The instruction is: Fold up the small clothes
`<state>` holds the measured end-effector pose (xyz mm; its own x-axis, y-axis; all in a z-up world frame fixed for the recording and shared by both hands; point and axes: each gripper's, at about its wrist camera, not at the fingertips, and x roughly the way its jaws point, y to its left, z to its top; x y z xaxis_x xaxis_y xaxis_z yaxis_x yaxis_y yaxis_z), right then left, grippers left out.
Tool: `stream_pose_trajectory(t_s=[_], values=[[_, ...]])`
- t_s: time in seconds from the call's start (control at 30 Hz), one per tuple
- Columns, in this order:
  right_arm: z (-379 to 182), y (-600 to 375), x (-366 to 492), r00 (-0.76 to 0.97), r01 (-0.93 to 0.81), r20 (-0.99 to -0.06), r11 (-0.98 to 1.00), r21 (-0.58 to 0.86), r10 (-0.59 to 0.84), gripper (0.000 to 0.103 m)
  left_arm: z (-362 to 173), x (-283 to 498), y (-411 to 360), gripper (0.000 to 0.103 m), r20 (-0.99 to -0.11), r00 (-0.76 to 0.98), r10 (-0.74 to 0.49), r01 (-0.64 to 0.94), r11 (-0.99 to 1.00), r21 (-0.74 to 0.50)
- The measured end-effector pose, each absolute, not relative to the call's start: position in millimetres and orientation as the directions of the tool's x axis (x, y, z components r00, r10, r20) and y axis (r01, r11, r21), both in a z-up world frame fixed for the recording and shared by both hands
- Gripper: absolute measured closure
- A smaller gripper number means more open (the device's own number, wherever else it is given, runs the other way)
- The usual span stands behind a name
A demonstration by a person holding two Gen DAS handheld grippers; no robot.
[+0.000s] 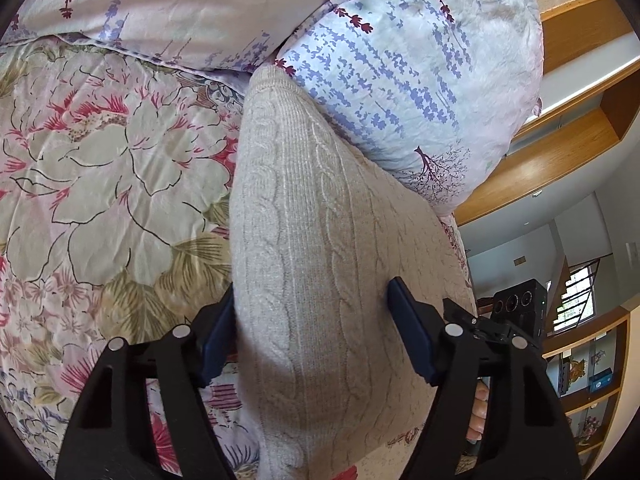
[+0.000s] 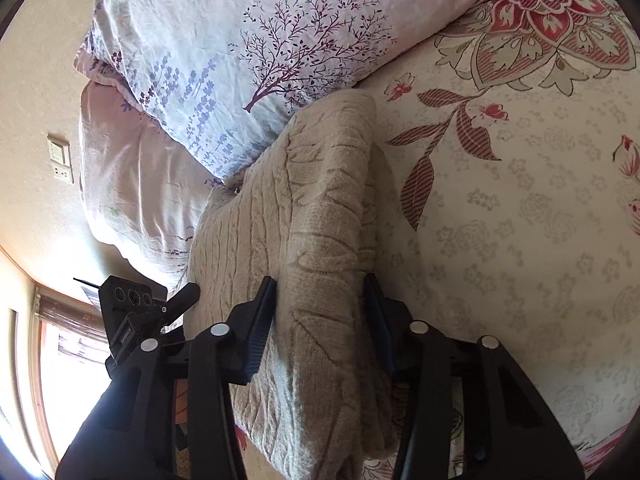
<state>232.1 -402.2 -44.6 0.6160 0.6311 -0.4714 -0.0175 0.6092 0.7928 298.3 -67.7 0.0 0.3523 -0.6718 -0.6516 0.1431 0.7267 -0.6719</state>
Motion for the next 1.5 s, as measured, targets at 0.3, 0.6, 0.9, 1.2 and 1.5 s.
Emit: stream_pose_trajectory(t_s=[0.3,0.6,0.9,1.2,1.5], values=[[-45.5,-398.2,226.2,0.632,-0.023,-0.402,0.534,0.845,0.663,0.072,2.9,294.9,-47.7,0.064,-0.588,0.354,-0.728,0.134,0.661,-0.738],[-33.1,-305.7,234.5,0.541,-0.151,-0.444,0.601,0.785,0.715,0.073,19.6,271.0,43.9,0.064,-0.626,0.406,-0.665,0.096,0.713,-0.695],[-33.8,-265.5,239.0,0.561,-0.182,-0.488,0.675,0.715,0.669,0.059,4.5,271.7,86.0,0.048,-0.640,0.436,-0.632,0.054,0.729,-0.683],[-20.0,-299.8,253.1,0.683,-0.099,-0.420,0.645,0.758,0.598,0.061,74.2,231.0,49.9,0.037,-0.583,0.624,-0.521,0.306,0.849,-0.431],[-31.6,-286.8,252.6,0.709,-0.018,-0.500,0.722,0.691,0.496,0.093,51.9,228.9,6.4,0.037,-0.684,0.573,-0.452,0.373,0.887,-0.273]])
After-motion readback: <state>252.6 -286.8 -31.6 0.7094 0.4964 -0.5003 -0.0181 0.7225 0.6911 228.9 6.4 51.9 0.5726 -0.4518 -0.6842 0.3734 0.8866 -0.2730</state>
